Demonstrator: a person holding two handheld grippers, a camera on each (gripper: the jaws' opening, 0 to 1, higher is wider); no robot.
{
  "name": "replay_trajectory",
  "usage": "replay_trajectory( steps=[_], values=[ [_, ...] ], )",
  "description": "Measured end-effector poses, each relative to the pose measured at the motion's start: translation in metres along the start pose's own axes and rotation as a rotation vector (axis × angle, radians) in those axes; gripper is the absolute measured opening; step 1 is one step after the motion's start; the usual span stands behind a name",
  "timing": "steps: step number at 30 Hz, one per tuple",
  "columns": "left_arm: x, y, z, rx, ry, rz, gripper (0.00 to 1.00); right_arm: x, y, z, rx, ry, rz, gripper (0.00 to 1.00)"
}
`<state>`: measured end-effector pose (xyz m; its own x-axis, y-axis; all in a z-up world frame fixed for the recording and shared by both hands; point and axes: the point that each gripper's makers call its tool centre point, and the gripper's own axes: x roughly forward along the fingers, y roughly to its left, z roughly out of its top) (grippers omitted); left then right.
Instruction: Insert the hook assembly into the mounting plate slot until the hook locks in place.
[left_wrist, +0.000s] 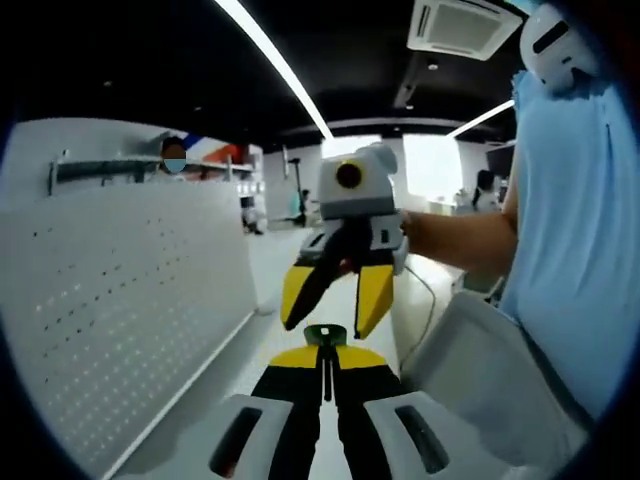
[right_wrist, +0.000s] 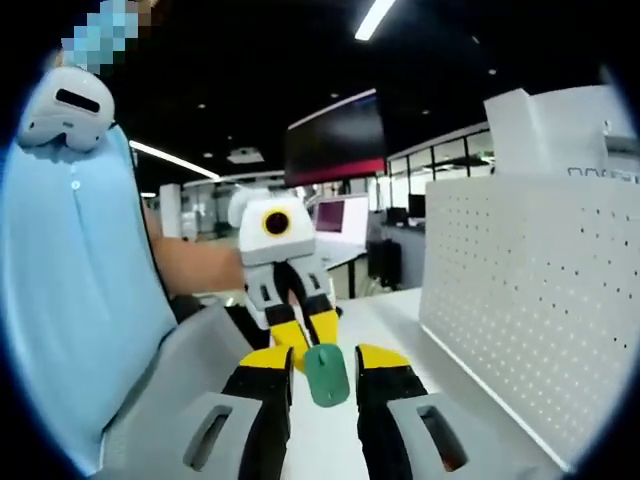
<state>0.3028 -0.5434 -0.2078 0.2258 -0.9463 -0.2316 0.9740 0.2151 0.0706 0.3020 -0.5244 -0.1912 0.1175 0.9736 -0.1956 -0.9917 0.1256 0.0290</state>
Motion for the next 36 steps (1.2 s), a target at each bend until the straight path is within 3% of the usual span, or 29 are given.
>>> replay_trajectory(
  steps=[8, 22, 36],
  values=[
    [0.001, -0.006, -0.004, 0.01, 0.027, -0.028, 0.03, 0.001, 0.009, -0.004, -0.009, 0.024, 0.049, 0.15],
    [-0.002, -0.005, 0.005, -0.011, -0.019, -0.032, 0.03, -0.008, 0.005, 0.001, -0.001, -0.015, 0.026, 0.14],
    [-0.003, -0.006, 0.002, -0.019, -0.008, -0.03, 0.03, -0.005, 0.006, -0.001, 0.011, -0.003, 0.026, 0.15]
  ],
)
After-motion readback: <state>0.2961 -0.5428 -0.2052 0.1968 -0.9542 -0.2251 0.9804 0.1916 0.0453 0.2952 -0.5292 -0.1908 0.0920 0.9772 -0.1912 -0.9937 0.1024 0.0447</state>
